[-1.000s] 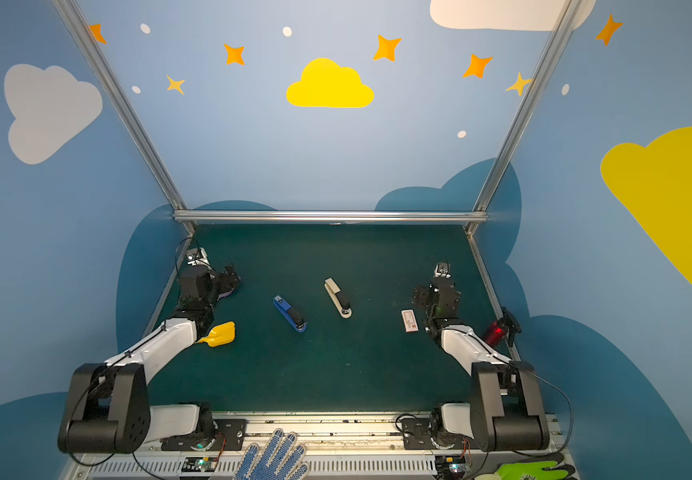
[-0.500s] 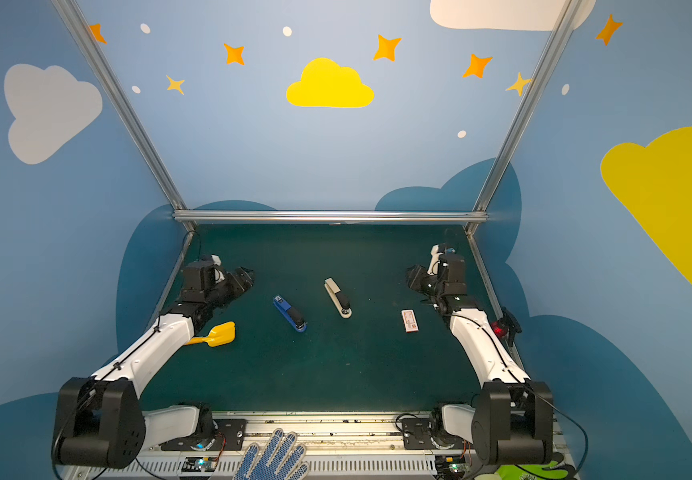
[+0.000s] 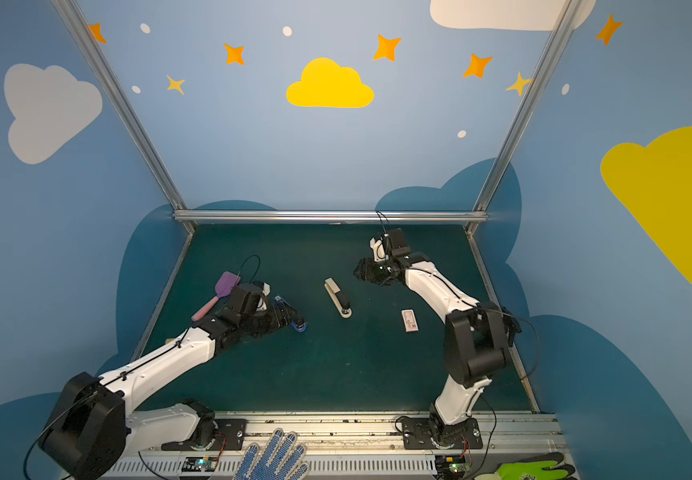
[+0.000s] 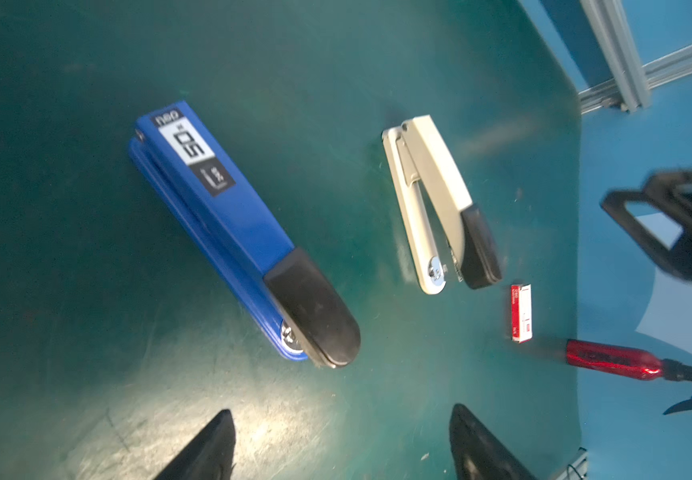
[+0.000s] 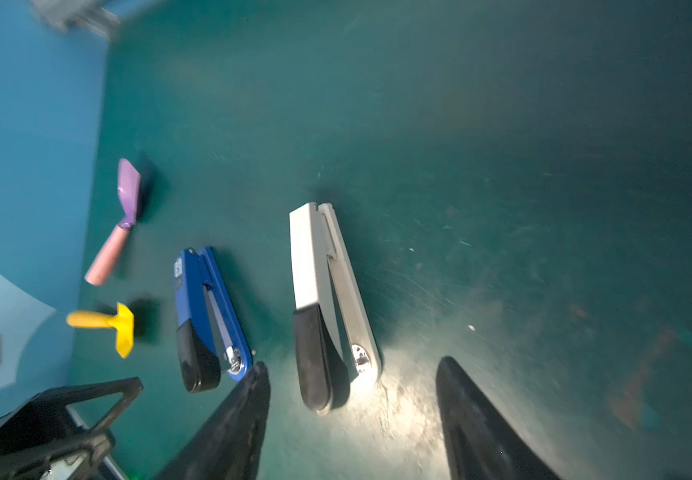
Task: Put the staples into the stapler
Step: 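Reach right gripper to the white stapler while left gripper nears the blue stapler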
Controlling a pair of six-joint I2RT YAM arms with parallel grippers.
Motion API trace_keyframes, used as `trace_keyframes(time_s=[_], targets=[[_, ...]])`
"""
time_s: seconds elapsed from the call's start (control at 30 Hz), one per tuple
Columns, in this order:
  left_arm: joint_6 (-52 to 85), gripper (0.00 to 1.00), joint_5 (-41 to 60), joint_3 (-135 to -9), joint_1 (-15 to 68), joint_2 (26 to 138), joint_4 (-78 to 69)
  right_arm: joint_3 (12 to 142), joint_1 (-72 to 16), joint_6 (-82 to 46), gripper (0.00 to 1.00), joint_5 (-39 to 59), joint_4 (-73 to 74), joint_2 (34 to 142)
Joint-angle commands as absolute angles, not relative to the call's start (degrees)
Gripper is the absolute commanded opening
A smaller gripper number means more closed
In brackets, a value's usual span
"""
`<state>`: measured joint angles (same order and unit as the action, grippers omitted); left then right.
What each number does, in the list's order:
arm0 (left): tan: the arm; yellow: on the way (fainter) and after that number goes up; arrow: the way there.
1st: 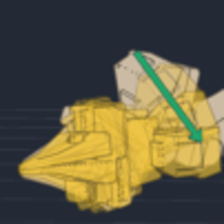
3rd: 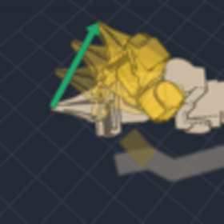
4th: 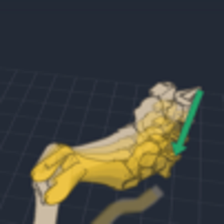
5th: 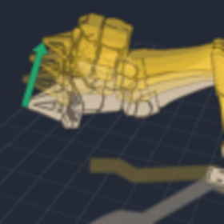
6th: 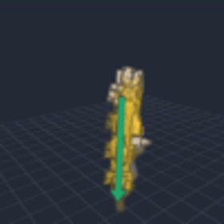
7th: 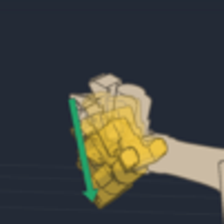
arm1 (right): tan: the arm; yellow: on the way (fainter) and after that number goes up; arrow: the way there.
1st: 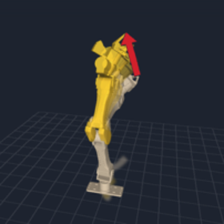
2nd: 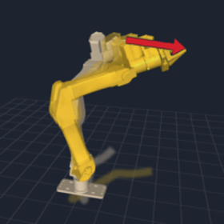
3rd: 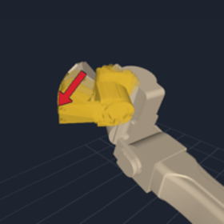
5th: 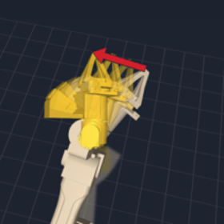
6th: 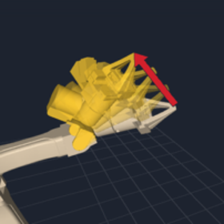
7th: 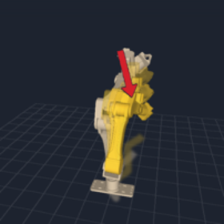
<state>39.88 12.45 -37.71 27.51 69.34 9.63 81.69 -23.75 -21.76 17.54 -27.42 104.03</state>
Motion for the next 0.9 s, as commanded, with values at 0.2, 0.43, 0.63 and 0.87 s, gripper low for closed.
trace_keyframes(time_s=[0.2,0.43,0.63,0.87], targets=[[41.99,0.81,9.49,-35.51,28.65,66.49,11.40,123.19,-30.76,-17.80,0.66,11.48,-60.93,132.60],[41.99,0.82,8.96,-35.57,28.83,65.68,12.74,136.33,-33.26,-17.22,0.66,12.38,-65.83,143.29],[41.83,0.82,9.71,-36.68,28.84,67.37,12.13,136.39,-33.18,-16.74,0.63,11.14,-65.03,145.47],[41.76,0.82,11.33,-38.11,29.15,69.93,11.25,133.51,-29.71,-23.64,0.58,5.03,-68.11,143.97]])
